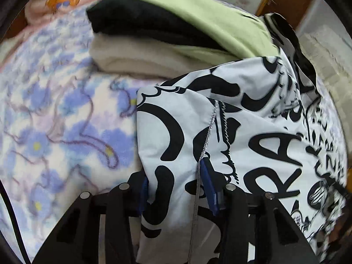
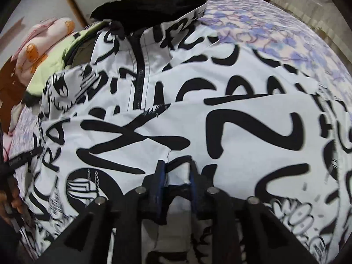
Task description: Fold large clothes
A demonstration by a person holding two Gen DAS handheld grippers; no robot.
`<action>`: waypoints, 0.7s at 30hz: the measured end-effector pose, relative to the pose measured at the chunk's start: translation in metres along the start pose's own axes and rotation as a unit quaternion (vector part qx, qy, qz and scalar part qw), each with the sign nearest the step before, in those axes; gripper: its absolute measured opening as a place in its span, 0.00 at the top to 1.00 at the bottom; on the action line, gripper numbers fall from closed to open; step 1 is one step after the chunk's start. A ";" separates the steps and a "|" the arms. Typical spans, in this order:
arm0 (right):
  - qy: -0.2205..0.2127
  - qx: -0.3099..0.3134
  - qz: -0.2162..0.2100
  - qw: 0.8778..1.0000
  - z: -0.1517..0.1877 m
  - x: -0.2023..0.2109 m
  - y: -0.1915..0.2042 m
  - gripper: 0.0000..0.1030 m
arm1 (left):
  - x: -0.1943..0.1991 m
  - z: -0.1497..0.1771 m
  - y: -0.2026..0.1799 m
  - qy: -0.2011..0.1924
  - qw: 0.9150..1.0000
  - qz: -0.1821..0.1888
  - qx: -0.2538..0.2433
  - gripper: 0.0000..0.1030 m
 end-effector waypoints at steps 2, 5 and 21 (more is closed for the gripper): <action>-0.014 0.003 0.005 1.000 0.002 0.016 0.002 0.75 | 0.016 0.001 -0.006 -0.028 0.999 -0.017 -0.028 0.59; -0.054 0.020 0.033 0.998 0.009 0.045 0.006 0.72 | 0.047 0.010 -0.019 -0.069 0.995 -0.025 -0.068 0.59; 0.026 0.092 -0.106 0.990 0.078 -0.007 0.130 0.64 | 0.081 0.086 -0.092 -0.029 0.994 0.100 -0.026 0.40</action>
Point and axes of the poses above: each gripper's, at about its wrist camera, not at the fingertips, and x roughly against the way its jaws point, y to its left, z to its underside, the point moved 5 cm from there along -x, roughly the way its jaws point, and after that the axes turned 12 degrees about -z, right-handed, at the moved point
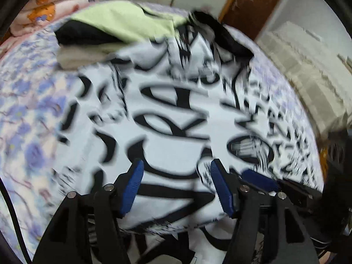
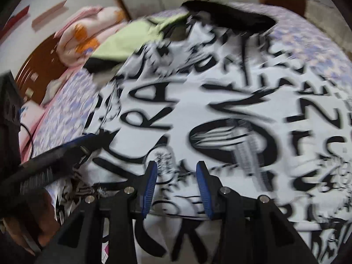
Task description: Fold large clothes
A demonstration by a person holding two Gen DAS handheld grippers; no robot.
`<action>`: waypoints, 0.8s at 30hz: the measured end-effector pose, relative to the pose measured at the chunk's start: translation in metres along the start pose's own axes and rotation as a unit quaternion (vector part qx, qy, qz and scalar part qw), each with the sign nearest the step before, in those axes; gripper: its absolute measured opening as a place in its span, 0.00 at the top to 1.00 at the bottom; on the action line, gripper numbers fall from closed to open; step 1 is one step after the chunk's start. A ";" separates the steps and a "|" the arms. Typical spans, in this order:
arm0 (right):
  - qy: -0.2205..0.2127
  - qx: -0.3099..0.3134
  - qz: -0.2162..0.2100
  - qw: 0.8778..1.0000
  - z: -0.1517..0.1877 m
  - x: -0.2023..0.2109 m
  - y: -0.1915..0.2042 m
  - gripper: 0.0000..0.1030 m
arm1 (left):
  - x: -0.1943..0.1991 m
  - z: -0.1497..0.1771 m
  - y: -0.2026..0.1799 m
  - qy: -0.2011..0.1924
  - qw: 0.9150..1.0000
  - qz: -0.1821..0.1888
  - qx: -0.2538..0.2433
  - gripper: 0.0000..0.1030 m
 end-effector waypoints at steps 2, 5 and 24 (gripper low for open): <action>0.012 0.010 0.010 1.000 0.005 -0.010 -0.009 0.67 | -0.015 0.007 0.002 0.017 1.000 -0.015 -0.005 0.40; -0.004 0.024 0.069 0.997 0.005 0.005 -0.030 0.68 | -0.028 0.008 0.018 0.024 0.999 -0.048 -0.008 0.40; -0.060 -0.111 0.153 0.980 0.019 0.090 -0.135 0.67 | -0.018 0.004 0.051 0.014 0.995 -0.094 -0.001 0.39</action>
Point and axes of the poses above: each gripper's, at about its wrist camera, not at the fingertips, and x roughly against the way its jaws point, y to its left, z to its underside, the point moved 5 cm from there along -x, roughly the way its jaws point, and after that the axes turned 12 degrees about -z, right-handed, at the moved point
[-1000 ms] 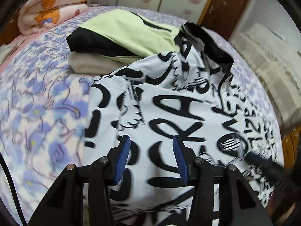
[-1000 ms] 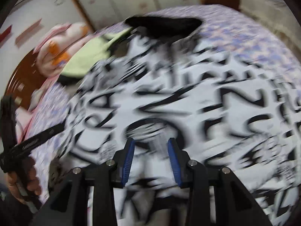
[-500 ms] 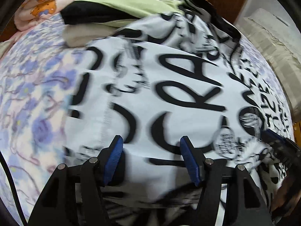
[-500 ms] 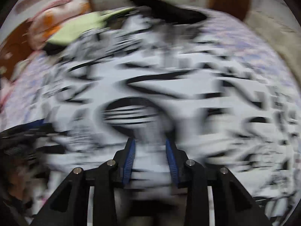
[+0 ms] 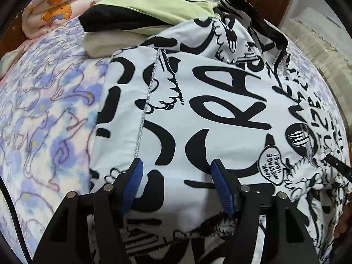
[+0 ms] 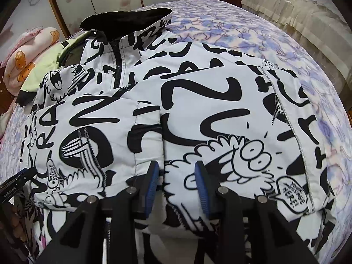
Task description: Fold large clothes
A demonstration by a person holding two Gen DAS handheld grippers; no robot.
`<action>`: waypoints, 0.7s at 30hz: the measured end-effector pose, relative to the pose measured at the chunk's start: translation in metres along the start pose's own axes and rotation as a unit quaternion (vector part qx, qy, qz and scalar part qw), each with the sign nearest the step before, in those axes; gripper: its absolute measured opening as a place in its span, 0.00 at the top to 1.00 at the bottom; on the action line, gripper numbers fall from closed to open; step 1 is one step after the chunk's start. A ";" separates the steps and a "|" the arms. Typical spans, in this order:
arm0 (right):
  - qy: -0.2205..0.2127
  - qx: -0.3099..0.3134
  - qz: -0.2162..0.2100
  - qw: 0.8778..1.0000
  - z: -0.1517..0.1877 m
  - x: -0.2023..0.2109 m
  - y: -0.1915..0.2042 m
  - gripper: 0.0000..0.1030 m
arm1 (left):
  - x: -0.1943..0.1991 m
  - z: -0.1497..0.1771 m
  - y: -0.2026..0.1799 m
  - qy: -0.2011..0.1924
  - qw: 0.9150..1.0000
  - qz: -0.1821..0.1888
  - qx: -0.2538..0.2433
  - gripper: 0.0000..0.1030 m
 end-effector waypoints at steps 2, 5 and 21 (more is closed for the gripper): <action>-0.001 -0.009 -0.013 1.000 0.000 0.005 0.003 0.67 | 0.013 0.001 0.002 -0.011 1.000 0.004 0.004 0.39; -0.008 -0.011 -0.021 1.000 0.003 0.021 0.009 0.67 | 0.036 0.003 0.002 -0.030 1.000 0.004 -0.001 0.39; -0.063 0.043 -0.024 0.997 0.028 0.121 0.063 0.67 | 0.162 0.041 -0.004 -0.121 0.992 0.020 -0.031 0.37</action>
Point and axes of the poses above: each gripper's, at about its wrist camera, not at the fingertips, and x roughly against the way its jaws point, y to its left, z to its underside, the point moved 5 cm from there along -x, roughly the way its jaws point, and after that the axes turned 12 degrees about -z, right-handed, at the moved point
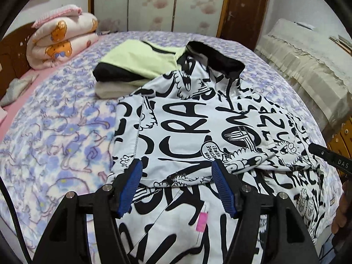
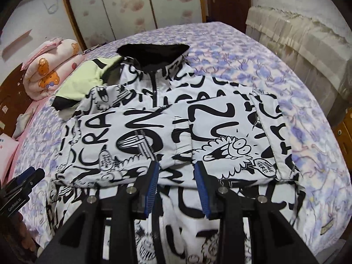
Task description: Fold large clothes
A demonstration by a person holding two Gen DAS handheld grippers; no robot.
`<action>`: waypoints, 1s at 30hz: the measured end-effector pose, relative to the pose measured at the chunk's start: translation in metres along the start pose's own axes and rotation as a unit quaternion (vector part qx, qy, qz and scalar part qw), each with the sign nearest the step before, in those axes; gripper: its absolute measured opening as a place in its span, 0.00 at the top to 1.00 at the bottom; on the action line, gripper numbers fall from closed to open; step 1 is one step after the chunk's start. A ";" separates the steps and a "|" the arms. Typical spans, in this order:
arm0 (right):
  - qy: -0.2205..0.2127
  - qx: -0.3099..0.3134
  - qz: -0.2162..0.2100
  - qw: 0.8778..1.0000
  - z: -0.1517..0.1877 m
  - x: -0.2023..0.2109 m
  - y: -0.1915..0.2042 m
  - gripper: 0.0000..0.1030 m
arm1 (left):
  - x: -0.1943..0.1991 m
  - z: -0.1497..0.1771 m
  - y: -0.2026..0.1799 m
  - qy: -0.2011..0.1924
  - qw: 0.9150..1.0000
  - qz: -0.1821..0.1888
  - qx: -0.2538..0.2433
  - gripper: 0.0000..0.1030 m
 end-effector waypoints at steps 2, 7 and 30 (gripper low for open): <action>-0.004 0.007 0.000 1.000 0.004 0.009 0.009 0.67 | 0.013 0.003 0.002 -0.013 1.000 -0.004 -0.005 0.36; -0.011 0.025 0.004 1.000 0.014 0.024 0.026 0.67 | 0.037 0.008 0.008 -0.034 0.999 -0.007 -0.006 0.34; -0.012 0.040 -0.001 0.999 0.059 0.063 0.038 0.57 | 0.059 0.077 0.047 -0.005 0.999 -0.032 0.008 0.26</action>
Point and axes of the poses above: each gripper's, at about its wrist camera, not at the fingertips, and x roughly against the way its jaws point, y to its left, z to its underside, the point moved 5 cm from there along -x, roughly the way its jaws point, and after that the axes turned 12 degrees about -z, right-handed, at the moved point
